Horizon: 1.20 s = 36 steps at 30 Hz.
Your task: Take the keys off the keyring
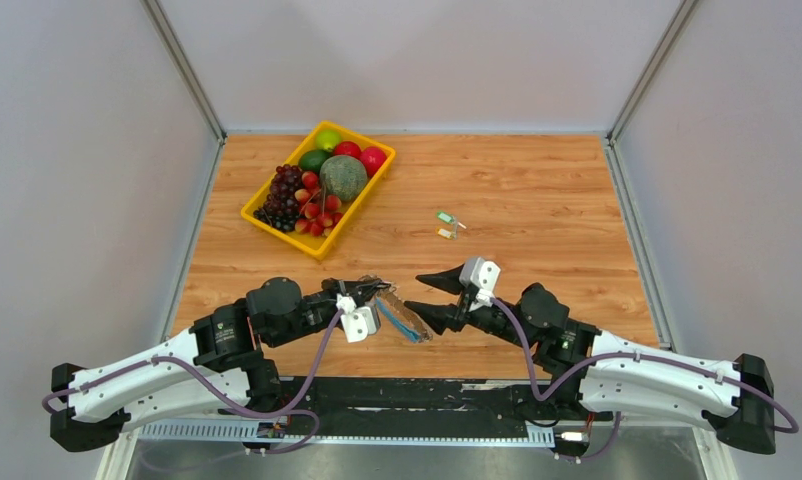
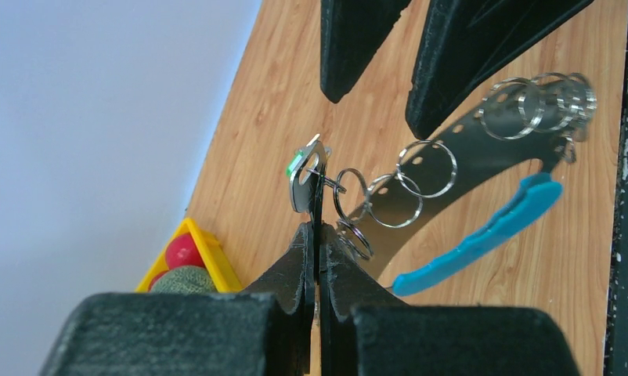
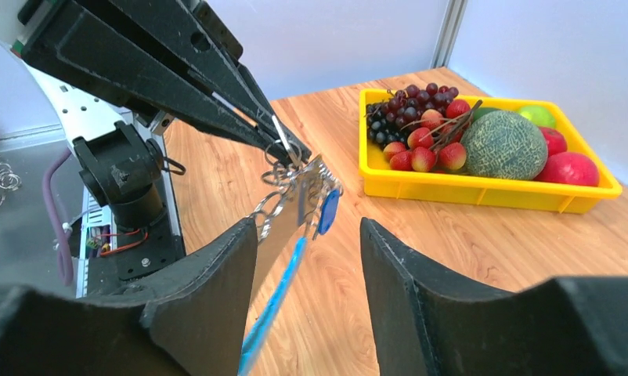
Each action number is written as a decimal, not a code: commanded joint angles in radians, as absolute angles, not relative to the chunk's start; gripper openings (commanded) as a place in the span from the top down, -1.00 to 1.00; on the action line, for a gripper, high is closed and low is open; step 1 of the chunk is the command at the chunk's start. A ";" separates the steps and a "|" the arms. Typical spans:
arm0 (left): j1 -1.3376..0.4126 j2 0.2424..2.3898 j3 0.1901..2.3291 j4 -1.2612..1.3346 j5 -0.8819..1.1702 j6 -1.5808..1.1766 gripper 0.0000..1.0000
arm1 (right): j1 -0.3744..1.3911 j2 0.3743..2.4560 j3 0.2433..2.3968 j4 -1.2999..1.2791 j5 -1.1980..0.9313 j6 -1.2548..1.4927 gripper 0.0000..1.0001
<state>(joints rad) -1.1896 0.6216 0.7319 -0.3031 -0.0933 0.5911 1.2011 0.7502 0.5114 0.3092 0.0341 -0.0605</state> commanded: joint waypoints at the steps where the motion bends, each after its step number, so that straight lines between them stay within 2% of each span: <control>1: -1.189 0.617 0.766 -0.244 -0.075 0.601 1.00 | 1.203 0.734 0.572 0.323 0.017 -0.097 -0.12; 7: -1.189 0.616 0.765 -0.244 -0.077 0.602 1.00 | 1.203 0.737 0.604 0.295 -0.038 -0.098 -0.13; 16: -1.189 0.615 0.767 -0.244 -0.069 0.598 1.00 | 1.201 0.795 0.634 0.273 -0.048 -0.122 0.17; 26: -1.189 0.614 0.767 -0.245 -0.065 0.598 1.00 | 1.201 0.857 0.662 0.275 -0.064 -0.136 0.25; 36: -1.189 0.615 0.767 -0.247 -0.056 0.598 1.00 | 1.201 0.903 0.684 0.277 -0.076 -0.147 0.44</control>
<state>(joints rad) -1.1896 0.6216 0.7319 -0.3031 -0.0753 0.5907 1.2011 0.8921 0.6365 0.2588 -0.0616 -0.1314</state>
